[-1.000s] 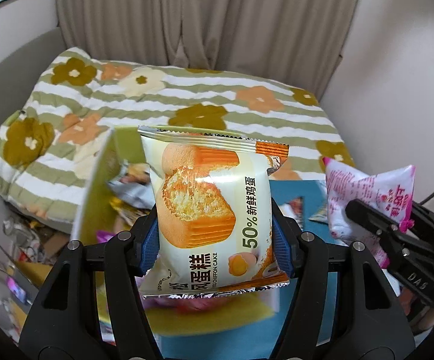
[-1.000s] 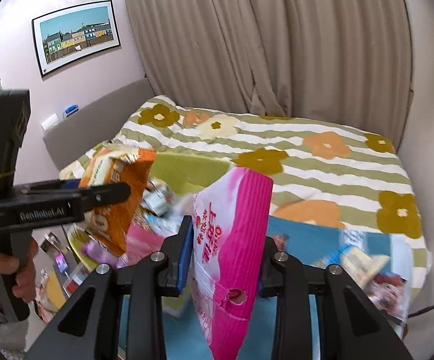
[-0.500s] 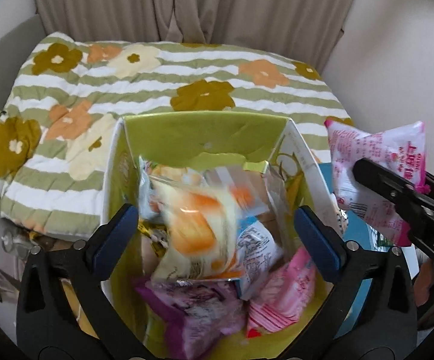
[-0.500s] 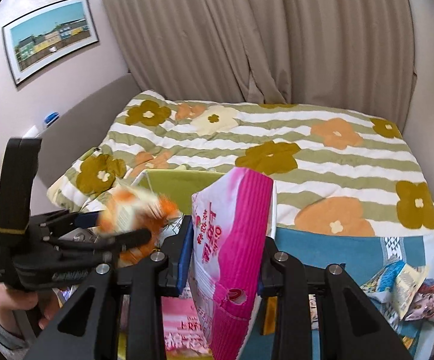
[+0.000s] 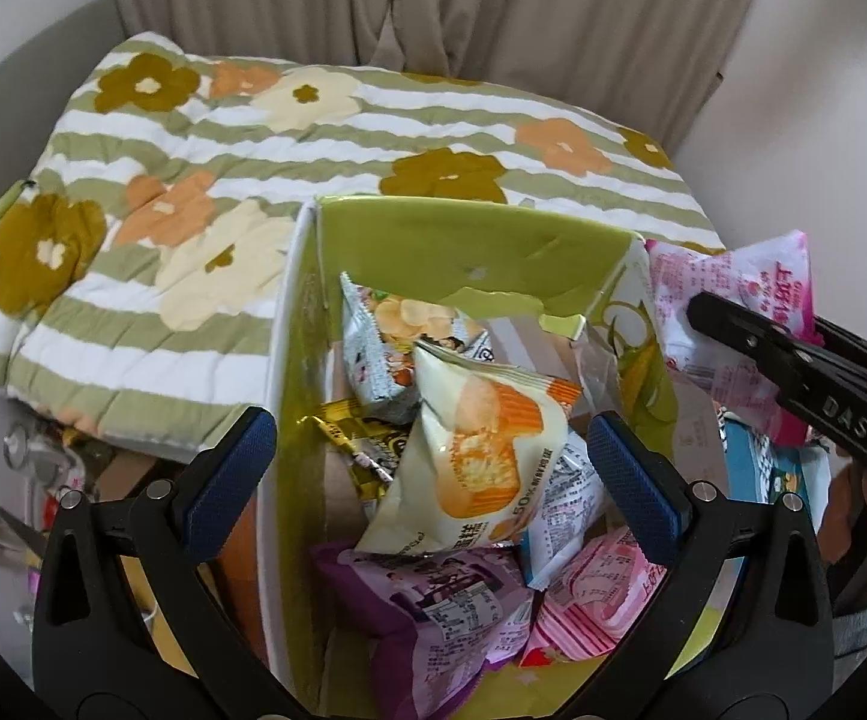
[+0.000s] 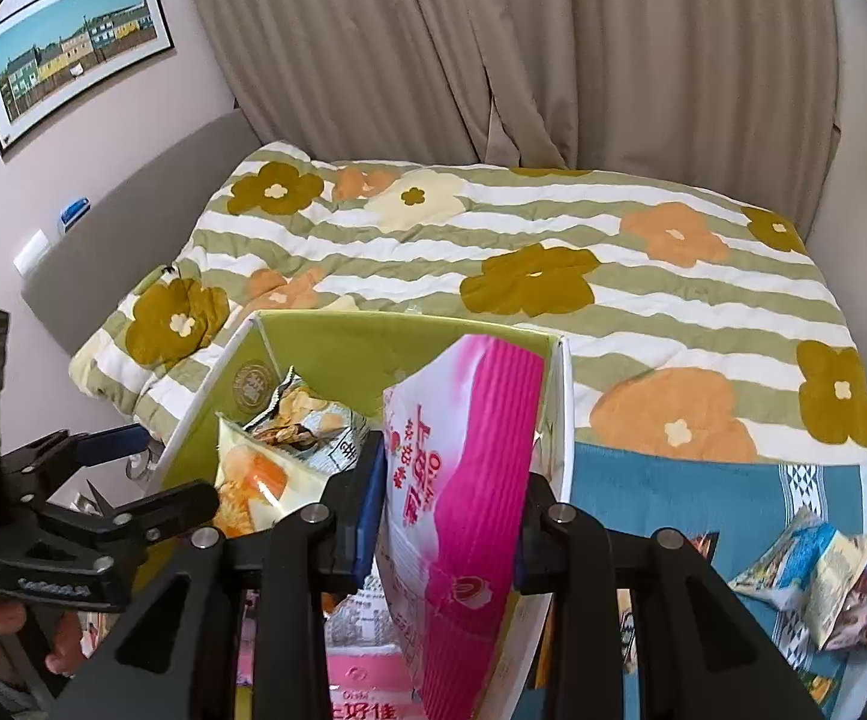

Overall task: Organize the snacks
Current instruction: 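Lower the egg cake packet into the box with left tool while right tool releases pink packet inside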

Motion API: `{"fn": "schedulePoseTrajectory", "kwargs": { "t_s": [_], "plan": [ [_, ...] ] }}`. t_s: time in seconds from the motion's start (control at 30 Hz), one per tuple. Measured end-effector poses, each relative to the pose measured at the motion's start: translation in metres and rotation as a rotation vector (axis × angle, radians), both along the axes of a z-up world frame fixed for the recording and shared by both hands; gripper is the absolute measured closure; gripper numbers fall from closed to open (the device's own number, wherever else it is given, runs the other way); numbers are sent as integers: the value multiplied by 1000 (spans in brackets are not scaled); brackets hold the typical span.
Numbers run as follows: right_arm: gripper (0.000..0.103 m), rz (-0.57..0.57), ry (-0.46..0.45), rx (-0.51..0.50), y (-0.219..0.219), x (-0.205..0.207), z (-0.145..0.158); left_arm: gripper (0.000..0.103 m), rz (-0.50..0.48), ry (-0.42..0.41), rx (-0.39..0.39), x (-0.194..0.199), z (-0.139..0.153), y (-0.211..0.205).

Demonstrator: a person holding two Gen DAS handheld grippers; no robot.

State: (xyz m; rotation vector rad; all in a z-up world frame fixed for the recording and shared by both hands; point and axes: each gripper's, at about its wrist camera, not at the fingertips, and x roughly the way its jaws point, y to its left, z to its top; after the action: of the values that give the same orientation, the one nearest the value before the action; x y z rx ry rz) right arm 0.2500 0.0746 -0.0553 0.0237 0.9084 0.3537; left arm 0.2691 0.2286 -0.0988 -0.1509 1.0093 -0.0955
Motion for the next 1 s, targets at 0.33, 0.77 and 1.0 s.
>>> {"fn": "schedulePoseTrajectory", "kwargs": {
  "t_s": [0.33, 0.77, 1.0],
  "plan": [
    [42, 9, 38, -30, 12, 35, -22, 0, 31, 19, 24, 4, -6, 2],
    [0, 43, -6, 3, 13, 11, -10, 0, 18, -16, 31, -11, 8, 3],
    [0, -26, -11, 12, 9, -9, 12, 0, -6, -67, 36, -24, 29, 7]
  ]
}}
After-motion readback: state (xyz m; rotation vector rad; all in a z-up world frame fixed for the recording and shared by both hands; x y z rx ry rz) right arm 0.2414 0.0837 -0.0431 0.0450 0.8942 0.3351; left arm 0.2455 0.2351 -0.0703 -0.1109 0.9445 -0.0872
